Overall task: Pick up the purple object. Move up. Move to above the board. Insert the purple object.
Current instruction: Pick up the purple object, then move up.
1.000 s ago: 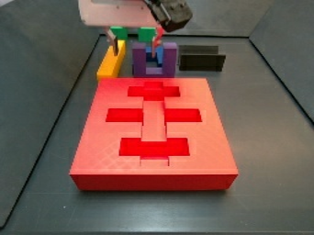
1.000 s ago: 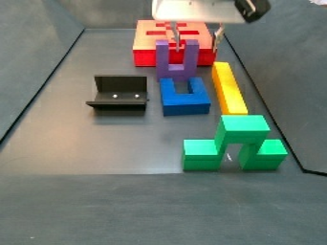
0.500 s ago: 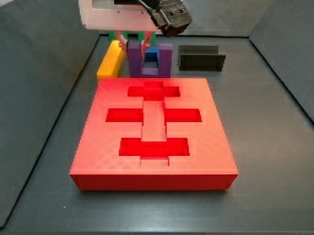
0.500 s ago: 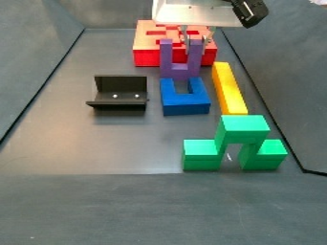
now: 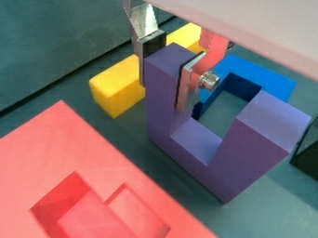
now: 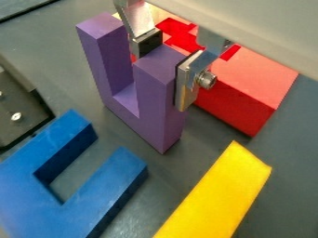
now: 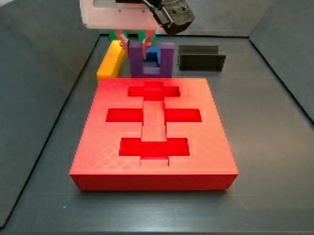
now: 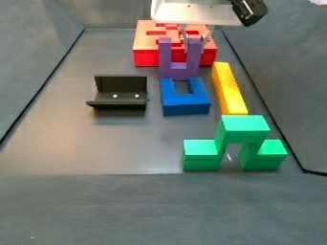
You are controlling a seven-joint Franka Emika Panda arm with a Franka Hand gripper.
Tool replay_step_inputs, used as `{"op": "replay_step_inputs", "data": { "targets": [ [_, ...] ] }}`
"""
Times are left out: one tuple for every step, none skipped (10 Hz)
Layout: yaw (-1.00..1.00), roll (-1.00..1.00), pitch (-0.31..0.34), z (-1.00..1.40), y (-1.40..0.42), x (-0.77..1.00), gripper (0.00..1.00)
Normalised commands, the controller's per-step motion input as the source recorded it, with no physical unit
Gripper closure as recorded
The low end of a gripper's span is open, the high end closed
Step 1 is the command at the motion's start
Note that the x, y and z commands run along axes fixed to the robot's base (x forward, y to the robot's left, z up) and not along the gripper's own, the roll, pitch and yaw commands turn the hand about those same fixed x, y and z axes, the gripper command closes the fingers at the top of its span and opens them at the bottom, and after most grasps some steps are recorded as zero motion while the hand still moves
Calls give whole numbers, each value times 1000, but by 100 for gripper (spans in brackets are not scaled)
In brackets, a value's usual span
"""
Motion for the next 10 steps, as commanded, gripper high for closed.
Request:
{"op": "replay_step_inputs", "data": {
  "targets": [
    [0,0,0,0,0,0,100],
    [0,0,0,0,0,0,100],
    [0,0,0,0,0,0,100],
    [0,0,0,0,0,0,100],
    [0,0,0,0,0,0,100],
    [0,0,0,0,0,0,100],
    [0,0,0,0,0,0,100],
    [0,0,0,0,0,0,100],
    [0,0,0,0,0,0,100],
    [0,0,0,833,0,0,100]
  ]
}}
